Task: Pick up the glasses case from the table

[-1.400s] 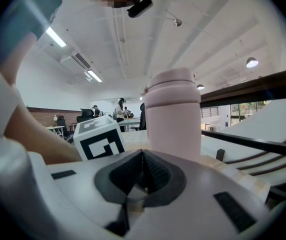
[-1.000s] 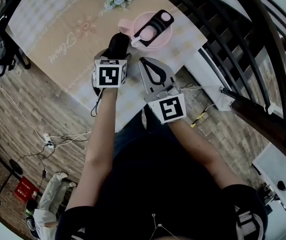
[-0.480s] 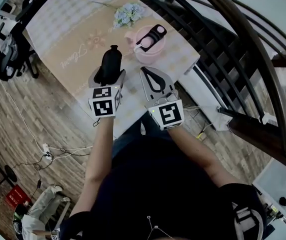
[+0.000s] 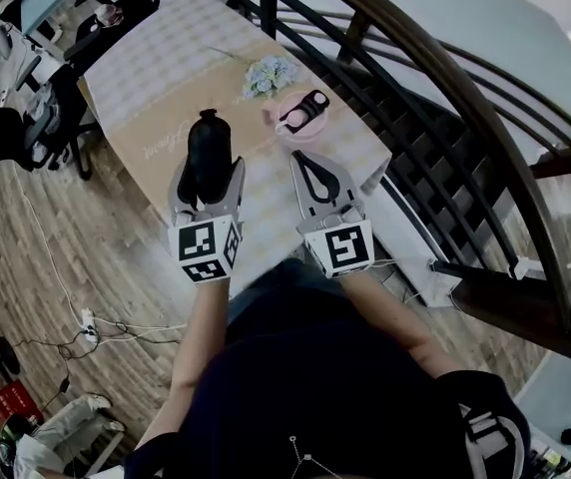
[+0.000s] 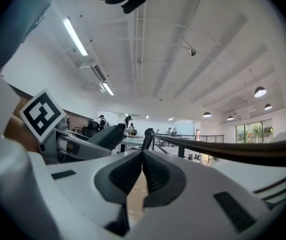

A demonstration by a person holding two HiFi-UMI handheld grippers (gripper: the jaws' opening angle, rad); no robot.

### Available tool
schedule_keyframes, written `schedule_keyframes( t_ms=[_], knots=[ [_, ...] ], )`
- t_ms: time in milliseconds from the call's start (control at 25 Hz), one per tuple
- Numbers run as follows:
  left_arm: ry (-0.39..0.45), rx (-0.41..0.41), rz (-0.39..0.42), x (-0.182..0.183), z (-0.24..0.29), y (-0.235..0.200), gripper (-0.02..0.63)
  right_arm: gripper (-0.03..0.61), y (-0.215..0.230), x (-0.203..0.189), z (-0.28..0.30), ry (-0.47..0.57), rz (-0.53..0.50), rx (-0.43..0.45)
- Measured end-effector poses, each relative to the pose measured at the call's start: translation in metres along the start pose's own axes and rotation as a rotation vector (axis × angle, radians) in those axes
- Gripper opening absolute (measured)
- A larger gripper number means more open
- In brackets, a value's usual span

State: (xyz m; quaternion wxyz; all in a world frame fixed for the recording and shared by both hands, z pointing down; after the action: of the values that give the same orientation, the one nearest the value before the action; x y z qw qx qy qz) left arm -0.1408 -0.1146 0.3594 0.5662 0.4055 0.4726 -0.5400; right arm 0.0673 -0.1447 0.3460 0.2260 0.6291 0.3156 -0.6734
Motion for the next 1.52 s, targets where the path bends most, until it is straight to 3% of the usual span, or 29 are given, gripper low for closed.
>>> schedule_keyframes(
  t_ms=[320,720,1520],
  knots=[
    [0.234,0.080,0.098,0.051,-0.032,0.017,0.357,0.011,0.022,0.040,-0.009,0.099,-0.062,-0.010],
    [0.382,0.151,0.142,0.104,-0.051,0.039,0.359,0.011,0.051,0.089,-0.018,0.171,-0.146,-0.046],
    [0.383,0.123,0.171,0.110,-0.052,0.064,0.359,0.011,0.070,0.096,-0.033,0.192,-0.129,-0.056]
  ],
)
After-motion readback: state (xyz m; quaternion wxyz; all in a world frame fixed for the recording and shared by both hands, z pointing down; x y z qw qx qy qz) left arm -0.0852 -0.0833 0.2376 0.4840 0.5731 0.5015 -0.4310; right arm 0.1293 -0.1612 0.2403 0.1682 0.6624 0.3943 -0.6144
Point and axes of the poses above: the fingertips, and each gripper's own axes: z forward along the fingers, y to its right, x out of its top, the point moved 10 cm from there along -z, backward along the fingers
